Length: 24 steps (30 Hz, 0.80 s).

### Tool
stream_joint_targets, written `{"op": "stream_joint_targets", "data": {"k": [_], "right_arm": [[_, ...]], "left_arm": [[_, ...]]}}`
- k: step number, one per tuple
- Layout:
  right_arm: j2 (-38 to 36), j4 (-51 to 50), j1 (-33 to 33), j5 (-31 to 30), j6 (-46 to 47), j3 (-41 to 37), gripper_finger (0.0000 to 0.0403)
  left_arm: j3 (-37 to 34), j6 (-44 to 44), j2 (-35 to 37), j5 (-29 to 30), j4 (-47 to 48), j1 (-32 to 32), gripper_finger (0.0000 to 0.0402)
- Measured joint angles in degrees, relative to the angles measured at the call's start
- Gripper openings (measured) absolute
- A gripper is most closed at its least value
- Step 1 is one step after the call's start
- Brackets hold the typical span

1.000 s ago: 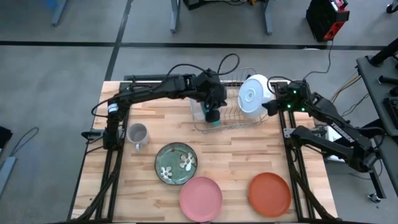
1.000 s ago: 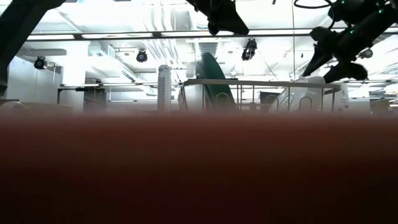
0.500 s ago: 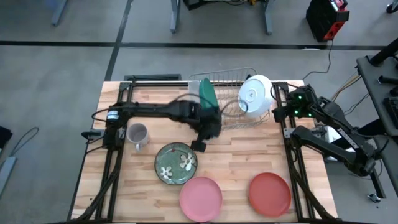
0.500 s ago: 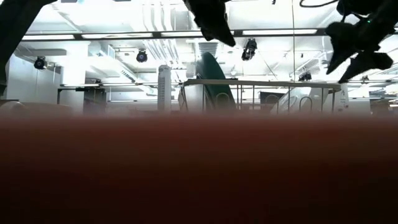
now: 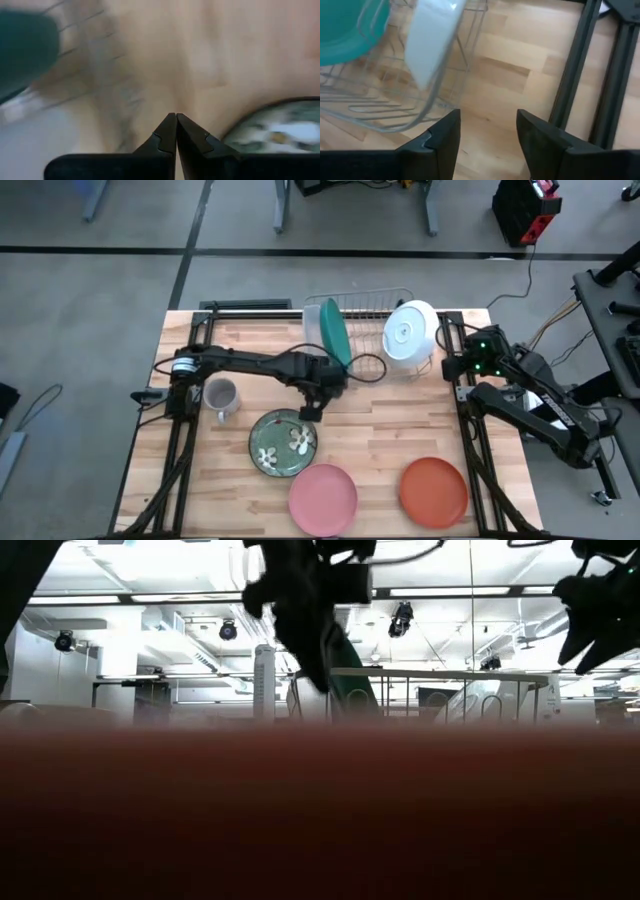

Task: Sort dishes
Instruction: Put the pink plate in the dish rack

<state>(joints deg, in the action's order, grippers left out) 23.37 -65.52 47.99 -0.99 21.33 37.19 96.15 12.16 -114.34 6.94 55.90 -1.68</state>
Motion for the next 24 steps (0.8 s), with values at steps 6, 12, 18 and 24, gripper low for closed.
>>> {"op": "stream_joint_targets", "data": {"k": [6, 12, 18, 24], "right_arm": [[0.4, 1.5, 0.0, 1.9, 0.9, -1.0, 0.0169], [0.4, 1.5, 0.0, 2.7, 0.5, -1.0, 0.0160], [-0.2, 1.3, 0.0, 7.8, -2.4, -0.1, 0.0159], [-3.7, 1.1, 0.0, 18.1, -4.7, 1.0, 0.0156]], "left_arm": [[-0.4, -2.4, 0.0, 3.0, 0.6, -3.2, 0.0000], [-0.4, -4.8, 0.6, 3.3, 2.2, -3.6, 0.0000], [-0.4, -7.2, 1.3, -1.8, 3.2, -2.2, 0.0000], [-0.4, -7.5, 2.1, -2.5, 5.7, 0.5, 0.0000]]}}
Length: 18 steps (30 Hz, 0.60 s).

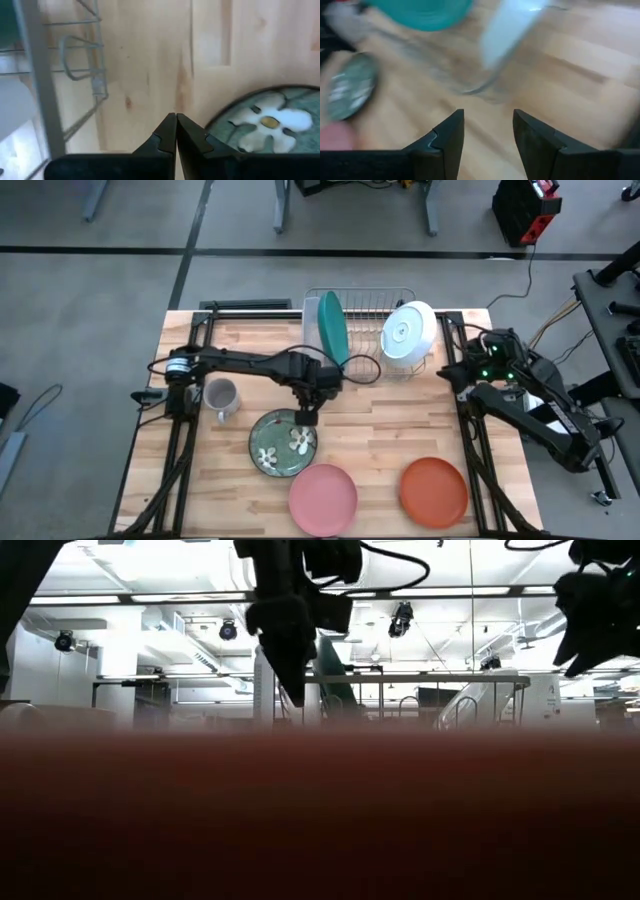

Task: Sort dishes
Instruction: Put the pink plate in the dish rack

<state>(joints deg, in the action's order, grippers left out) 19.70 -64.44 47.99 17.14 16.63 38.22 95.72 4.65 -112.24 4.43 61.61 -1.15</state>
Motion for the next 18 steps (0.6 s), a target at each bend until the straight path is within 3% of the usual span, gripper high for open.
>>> {"op": "stream_joint_targets", "data": {"k": [5, 14, 18], "right_arm": [[-5.9, 0.0, 0.0, 9.7, -0.3, -0.3, 0.0152], [-19.2, 0.3, 0.0, 15.0, -3.0, -2.3, 0.0151], [-19.0, 1.6, 0.0, 16.0, -2.7, -2.1, 0.0151]], "left_arm": [[0.0, -2.3, 1.6, -3.2, 0.2, 3.4, 0.0000], [0.0, -5.2, 5.3, -4.5, -4.1, 15.1, 0.0000], [0.0, -5.7, 5.4, -4.3, -6.9, 20.0, 0.0000]]}}
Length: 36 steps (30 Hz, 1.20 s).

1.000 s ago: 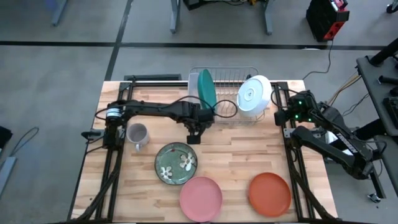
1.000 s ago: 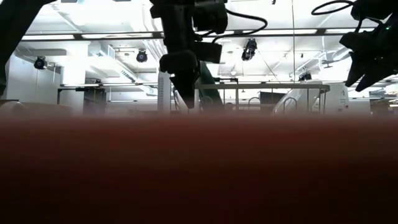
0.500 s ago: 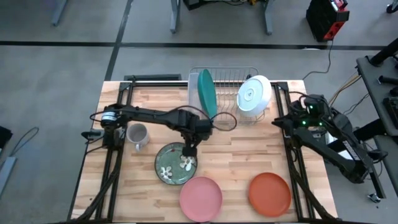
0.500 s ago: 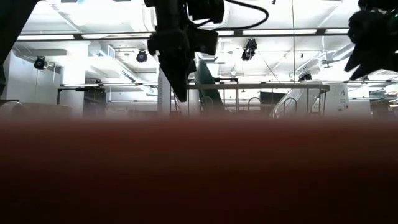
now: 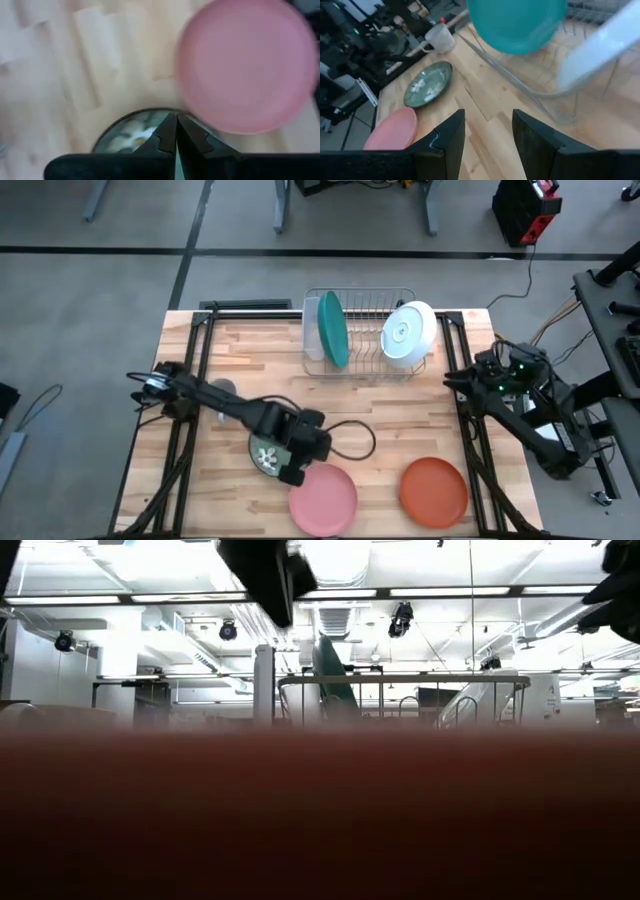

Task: Sort dishes
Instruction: Put the pink plate in the dish rack

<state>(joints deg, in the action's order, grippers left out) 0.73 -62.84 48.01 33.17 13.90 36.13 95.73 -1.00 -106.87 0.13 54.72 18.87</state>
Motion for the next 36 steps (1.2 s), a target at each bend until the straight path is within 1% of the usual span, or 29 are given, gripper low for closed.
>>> {"op": "stream_joint_targets", "data": {"k": [4, 7, 9, 11, 15, 19, 22, 25, 27, 29, 31, 34, 36], "right_arm": [[3.8, 8.9, 0.0, 0.8, 0.2, 0.1, 0.0151], [7.2, 16.9, 0.0, 6.4, 0.7, 0.1, 0.0151], [9.5, 21.3, 0.0, 11.1, 1.4, 0.1, 0.0151], [11.1, 24.5, 0.0, 13.6, 1.5, 0.1, 0.0151], [13.0, 29.2, -0.1, 14.7, 1.5, 0.1, 0.0151], [15.4, 38.6, -0.4, 15.1, 3.3, 0.1, 0.0151], [19.1, 47.5, -0.8, 15.2, 4.2, 0.1, 0.0151], [25.4, 56.2, -1.6, 15.7, 5.6, 0.1, 0.0151], [30.7, 61.2, -2.9, 18.1, 6.5, 0.1, 0.0151], [35.6, 65.7, -5.1, 20.9, 7.1, 0.1, 0.0151], [39.6, 69.1, -8.2, 22.2, 7.0, 0.1, 0.0151], [43.2, 72.3, -13.4, 22.3, 5.1, 0.2, 0.0151], [44.2, 71.0, -17.1, 22.2, 3.8, 1.5, 0.0151]], "left_arm": [[-0.2, -3.0, 0.0, 3.0, -2.6, 2.3, 0.0000], [-0.2, -5.7, 0.0, 5.1, -3.2, 3.8, 0.0000], [-0.2, -7.3, 0.0, 5.2, -3.1, 4.6, 0.0000], [-0.3, -9.2, 0.0, 5.2, -2.9, 5.7, 0.0000], [-0.4, -12.5, -0.1, 5.4, -2.9, 8.3, 0.0000], [-1.0, -14.7, -1.0, 7.5, -2.9, 10.6, 0.0000], [-2.0, -15.6, -1.6, 8.8, -2.9, 11.2, 0.0000], [-3.7, -17.0, -1.5, 11.4, -3.1, 11.2, 0.0000], [-4.9, -17.2, -1.5, 13.0, -2.8, 11.2, 0.0000], [-5.5, -17.3, -1.5, 13.5, -2.9, 11.1, 0.0000], [-5.7, -17.6, -1.4, 13.5, -3.3, 11.1, 0.0000], [-5.9, -18.9, -1.4, 13.3, -3.3, 11.1, 0.0000], [-5.9, -20.8, -1.4, 12.5, -3.3, 11.4, 0.0000]]}}
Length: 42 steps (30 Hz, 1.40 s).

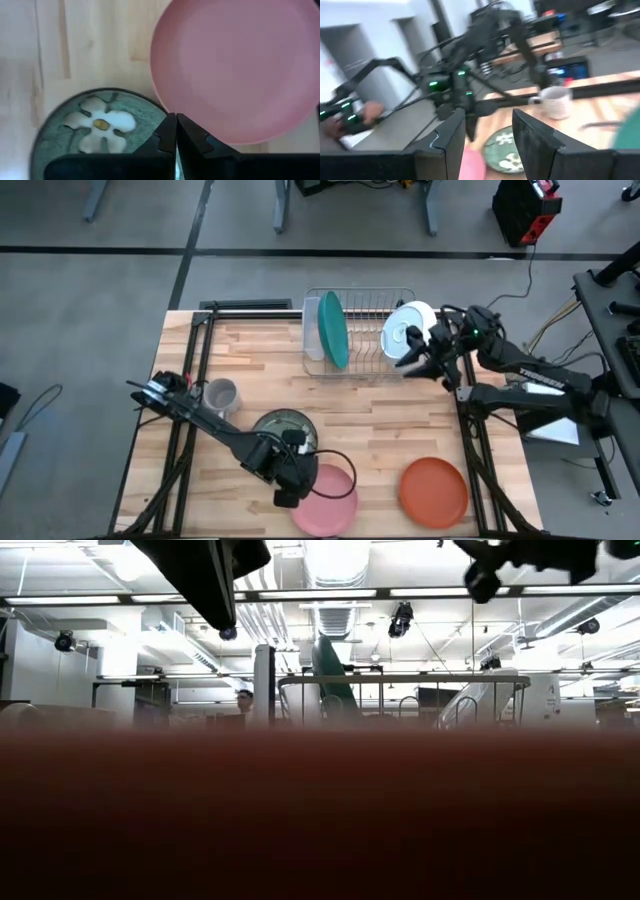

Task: Sort dishes
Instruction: Put the pink plate in the dish rack

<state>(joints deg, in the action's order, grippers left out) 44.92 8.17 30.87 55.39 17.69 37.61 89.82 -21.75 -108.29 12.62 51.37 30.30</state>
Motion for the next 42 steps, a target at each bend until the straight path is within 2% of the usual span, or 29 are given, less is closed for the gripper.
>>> {"op": "stream_joint_targets", "data": {"k": [3, 6, 9, 13, 17, 20, 23, 32, 42], "right_arm": [[-0.6, -5.6, -6.4, -3.0, -4.7, 3.3, 0.0150], [-1.4, -15.1, -13.6, -14.1, -9.9, 7.4, 0.0148], [-0.9, -24.6, -21.1, -26.2, -11.1, 10.5, 0.0142], [0.6, -34.2, -29.7, -37.9, -9.3, 12.3, 0.0130], [2.6, -39.7, -36.6, -43.6, -3.3, 12.7, 0.0117], [4.7, -39.7, -41.1, -47.4, 1.3, 11.6, 0.0110], [8.3, -39.8, -45.1, -49.6, 5.8, 11.0, 0.0104], [24.1, -38.9, -54.1, -49.6, 19.9, 10.8, 0.0108], [39.4, -21.2, -57.8, -49.5, 38.3, 10.8, 0.0166]], "left_arm": [[-1.3, -1.6, 0.0, -0.6, -2.1, 0.9, 0.0000], [-4.4, -0.6, 0.0, -1.7, -11.0, 1.5, 0.0000], [-8.5, 0.1, 0.0, -5.5, -23.1, 1.5, 0.0000], [-11.9, -0.2, -0.1, -6.1, -28.2, 2.1, 0.0000], [-12.8, -0.9, -0.1, -6.3, -27.4, 2.2, 0.0000], [-13.8, -0.8, -0.1, -7.4, -27.4, 2.2, 0.0000], [-15.2, 0.1, -0.4, -7.6, -29.1, 2.4, 0.0000], [-15.7, 2.1, -2.7, -7.6, -29.8, 4.1, 0.0000], [-15.7, 3.3, -7.2, -7.1, -30.1, 6.8, 0.0000]]}}
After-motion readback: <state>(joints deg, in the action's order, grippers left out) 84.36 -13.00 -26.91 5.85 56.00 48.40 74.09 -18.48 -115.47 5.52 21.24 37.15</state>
